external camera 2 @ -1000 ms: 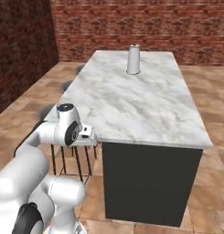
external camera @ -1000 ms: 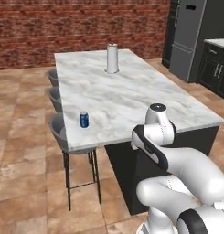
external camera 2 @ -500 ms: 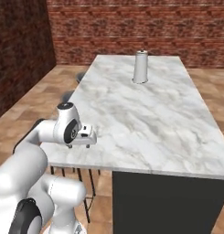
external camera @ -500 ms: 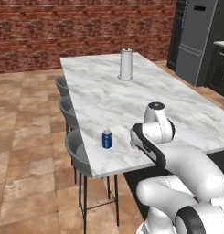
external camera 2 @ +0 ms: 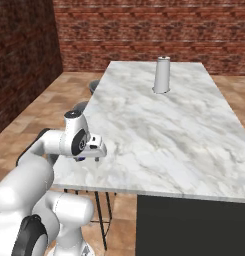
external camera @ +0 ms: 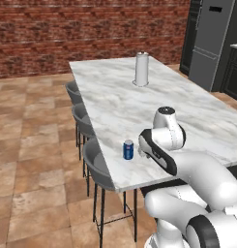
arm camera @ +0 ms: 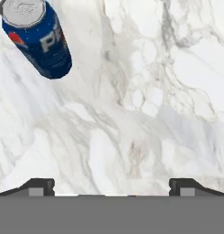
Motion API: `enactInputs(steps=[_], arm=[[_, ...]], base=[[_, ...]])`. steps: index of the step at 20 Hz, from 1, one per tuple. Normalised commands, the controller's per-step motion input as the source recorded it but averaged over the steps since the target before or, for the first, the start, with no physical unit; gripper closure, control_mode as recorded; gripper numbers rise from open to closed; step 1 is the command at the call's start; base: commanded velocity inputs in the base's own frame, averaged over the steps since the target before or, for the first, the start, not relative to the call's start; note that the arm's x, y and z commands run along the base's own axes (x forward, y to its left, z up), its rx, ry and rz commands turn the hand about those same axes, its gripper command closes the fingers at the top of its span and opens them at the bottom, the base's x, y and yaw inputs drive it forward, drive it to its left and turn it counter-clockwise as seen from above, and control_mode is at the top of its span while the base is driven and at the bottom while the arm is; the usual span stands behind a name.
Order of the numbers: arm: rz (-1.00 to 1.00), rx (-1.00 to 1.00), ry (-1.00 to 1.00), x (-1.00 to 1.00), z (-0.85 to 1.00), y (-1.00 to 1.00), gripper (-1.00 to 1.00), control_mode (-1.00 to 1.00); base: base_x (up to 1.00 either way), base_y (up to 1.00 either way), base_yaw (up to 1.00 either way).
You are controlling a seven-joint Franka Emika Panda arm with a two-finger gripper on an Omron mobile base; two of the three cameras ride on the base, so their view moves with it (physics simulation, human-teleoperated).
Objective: Four empty soda cans are scattered around the kitchen. Gather all the cans and cluster them next to the stove for recycling.
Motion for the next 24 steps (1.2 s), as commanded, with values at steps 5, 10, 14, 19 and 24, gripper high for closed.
enactInputs(steps=[5, 10, 14, 19, 24], arm=[[0.00, 0.00, 0.00, 0.00, 0.00, 0.00, -1.00, 1.00], [0.00, 0.00, 0.00, 0.00, 0.00, 0.00, -1.00, 1.00], [0.00, 0.00, -0.03, 0.48, 0.00, 0.17, -1.00, -1.00], [0.00, 0.00, -0.02, 0.44, 0.00, 0.13, -1.00, -1.00], [0.00, 0.00, 0.00, 0.33, 0.01, 0.11, -1.00, -1.00]], base=[[0.09, 0.52, 0.00], [0.13, 0.06, 0.00], [0.00, 0.00, 0.00], [0.00, 0.00, 0.00], [0.00, 0.00, 0.00]])
